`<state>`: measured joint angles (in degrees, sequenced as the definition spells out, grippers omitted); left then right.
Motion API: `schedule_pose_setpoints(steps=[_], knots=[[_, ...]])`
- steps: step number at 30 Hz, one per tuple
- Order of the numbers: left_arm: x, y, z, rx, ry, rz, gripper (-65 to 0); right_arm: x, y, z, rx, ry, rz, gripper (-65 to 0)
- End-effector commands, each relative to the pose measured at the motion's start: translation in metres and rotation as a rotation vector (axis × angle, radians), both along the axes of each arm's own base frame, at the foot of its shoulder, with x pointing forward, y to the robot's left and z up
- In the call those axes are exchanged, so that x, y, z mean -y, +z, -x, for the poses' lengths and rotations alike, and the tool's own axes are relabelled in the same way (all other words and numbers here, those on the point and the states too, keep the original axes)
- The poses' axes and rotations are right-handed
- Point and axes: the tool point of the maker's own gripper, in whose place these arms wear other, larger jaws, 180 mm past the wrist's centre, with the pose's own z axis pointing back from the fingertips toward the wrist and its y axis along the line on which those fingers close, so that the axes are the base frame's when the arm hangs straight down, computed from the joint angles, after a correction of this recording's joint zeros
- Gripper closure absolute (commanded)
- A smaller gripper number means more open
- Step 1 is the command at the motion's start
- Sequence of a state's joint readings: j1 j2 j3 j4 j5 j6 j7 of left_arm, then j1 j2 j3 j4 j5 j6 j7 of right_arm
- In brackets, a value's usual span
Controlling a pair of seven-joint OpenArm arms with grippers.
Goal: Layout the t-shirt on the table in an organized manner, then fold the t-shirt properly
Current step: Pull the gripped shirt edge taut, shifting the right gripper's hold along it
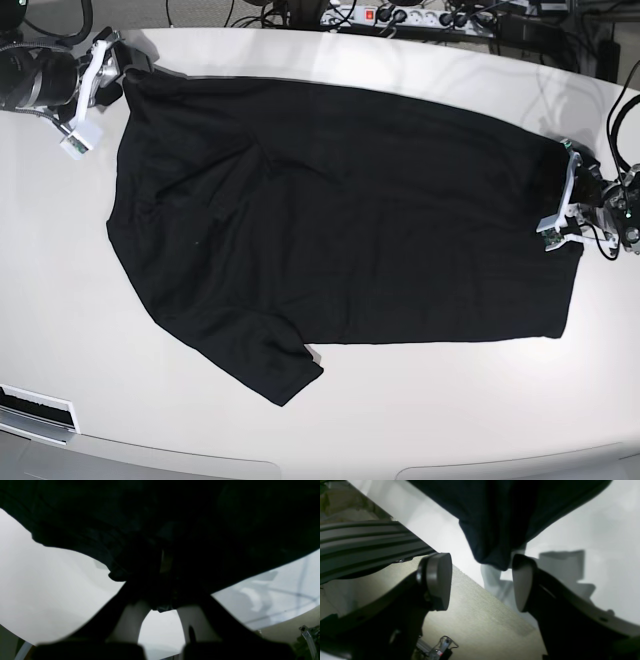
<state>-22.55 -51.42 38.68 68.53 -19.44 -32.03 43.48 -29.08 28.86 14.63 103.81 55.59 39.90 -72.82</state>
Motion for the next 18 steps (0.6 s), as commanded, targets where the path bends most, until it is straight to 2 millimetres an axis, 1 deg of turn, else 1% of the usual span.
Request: schedule_pose_setpoints(steps=[1, 4, 8, 13, 15, 16, 18], knots=[[-0.01, 0.012, -0.009, 0.031, 0.006, -0.019, 0.0, 0.0, 0.005, 0.001, 0.015, -0.001, -0.012, -39.4], [-0.011, 0.013, -0.01, 0.031, 0.007, -0.02, 0.0, -0.004, -0.001, 0.014, 0.012, -0.029, -0.026, -39.4], [-0.01, 0.013, -0.01, 0.031, 0.009, -0.016, 0.0, 0.008, -0.014, 0.007, 0.08, -0.091, 0.081, -39.2], [-0.01, 0.013, -0.008, 0.027, 0.015, -0.011, 0.0, -0.011, -0.016, 0.003, 0.113, -0.124, 0.025, -39.2], [-0.011, 0.013, -0.008, 0.027, 0.016, -0.014, 0.0, -0.012, -0.017, -0.002, 0.127, -0.132, 0.032, -38.7], [-0.013, 0.014, -0.008, 0.027, 0.017, -0.016, 0.0, -0.01, -0.019, -0.003, 0.127, -0.137, 0.055, -37.7], [-0.015, 0.015, -0.007, 0.027, 0.023, -0.015, 0.0, -0.007, -0.022, -0.002, 0.125, -0.136, 0.081, -30.6]])
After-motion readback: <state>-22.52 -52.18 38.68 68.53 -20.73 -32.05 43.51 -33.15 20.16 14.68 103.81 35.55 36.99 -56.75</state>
